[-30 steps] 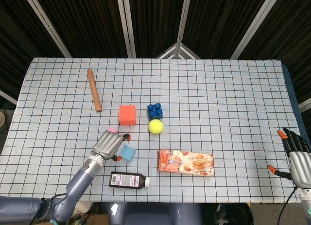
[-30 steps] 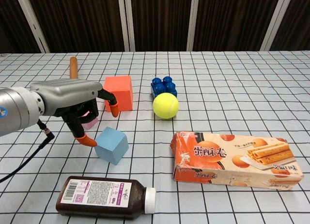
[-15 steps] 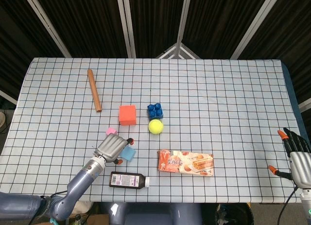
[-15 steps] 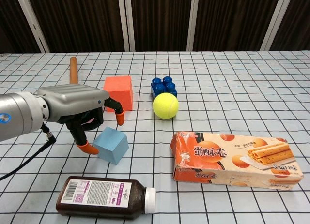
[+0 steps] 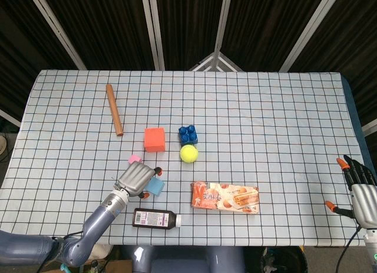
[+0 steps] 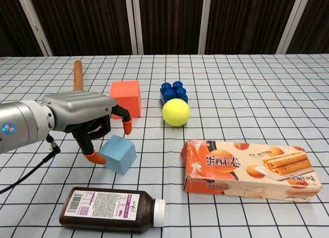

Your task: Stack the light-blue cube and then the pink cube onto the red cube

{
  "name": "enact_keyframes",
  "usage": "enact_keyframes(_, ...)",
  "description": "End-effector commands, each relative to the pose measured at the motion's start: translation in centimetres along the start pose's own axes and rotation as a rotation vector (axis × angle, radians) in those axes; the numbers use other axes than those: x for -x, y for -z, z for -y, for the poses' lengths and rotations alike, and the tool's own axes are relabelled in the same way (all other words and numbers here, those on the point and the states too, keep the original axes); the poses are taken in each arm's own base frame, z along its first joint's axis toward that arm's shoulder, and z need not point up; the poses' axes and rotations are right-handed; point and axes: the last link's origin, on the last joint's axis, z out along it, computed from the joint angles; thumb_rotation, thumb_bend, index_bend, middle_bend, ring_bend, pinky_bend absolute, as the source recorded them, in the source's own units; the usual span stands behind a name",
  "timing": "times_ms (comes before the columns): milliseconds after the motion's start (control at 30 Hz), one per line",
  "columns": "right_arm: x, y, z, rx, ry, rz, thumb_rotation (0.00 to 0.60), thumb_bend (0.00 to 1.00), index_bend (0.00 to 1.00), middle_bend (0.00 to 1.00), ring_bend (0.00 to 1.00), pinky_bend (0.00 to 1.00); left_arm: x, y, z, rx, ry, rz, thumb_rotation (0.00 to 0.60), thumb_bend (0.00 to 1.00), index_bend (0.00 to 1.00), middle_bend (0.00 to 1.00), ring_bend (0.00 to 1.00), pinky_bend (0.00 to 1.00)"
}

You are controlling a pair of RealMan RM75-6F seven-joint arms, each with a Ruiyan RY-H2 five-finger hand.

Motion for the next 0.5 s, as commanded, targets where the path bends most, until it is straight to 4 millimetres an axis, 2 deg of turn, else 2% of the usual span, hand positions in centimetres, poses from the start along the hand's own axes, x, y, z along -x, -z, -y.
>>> enact_keyframes(33,-0.01,0.02,-0.02,0.001,-0.001,0.0,0.6,0.13,0.0,0.01,0.03,0.09,0.05,0.01,-0.06,0.004,0.002,0.004,0.6,0.2,0.34,0.84,0.82,0.97)
enact_keyframes(333,-0.04,0.05,-0.08,0.001,-0.007,0.005,0.6,0.13,0.0,0.01,0.03,0.09,0.46,-0.16,-0.05,0.003,0.0,0.019,0.6,0.2,0.35,0.84,0.82,0.97)
enact_keyframes(500,-0.04,0.01,-0.17,0.003,-0.009,0.007,0.6,0.13,0.0,0.01,0.03,0.09,0.66,-0.35,-0.05,0.002,0.003,0.023,0.6,0.25,0.36,0.84,0.82,0.97)
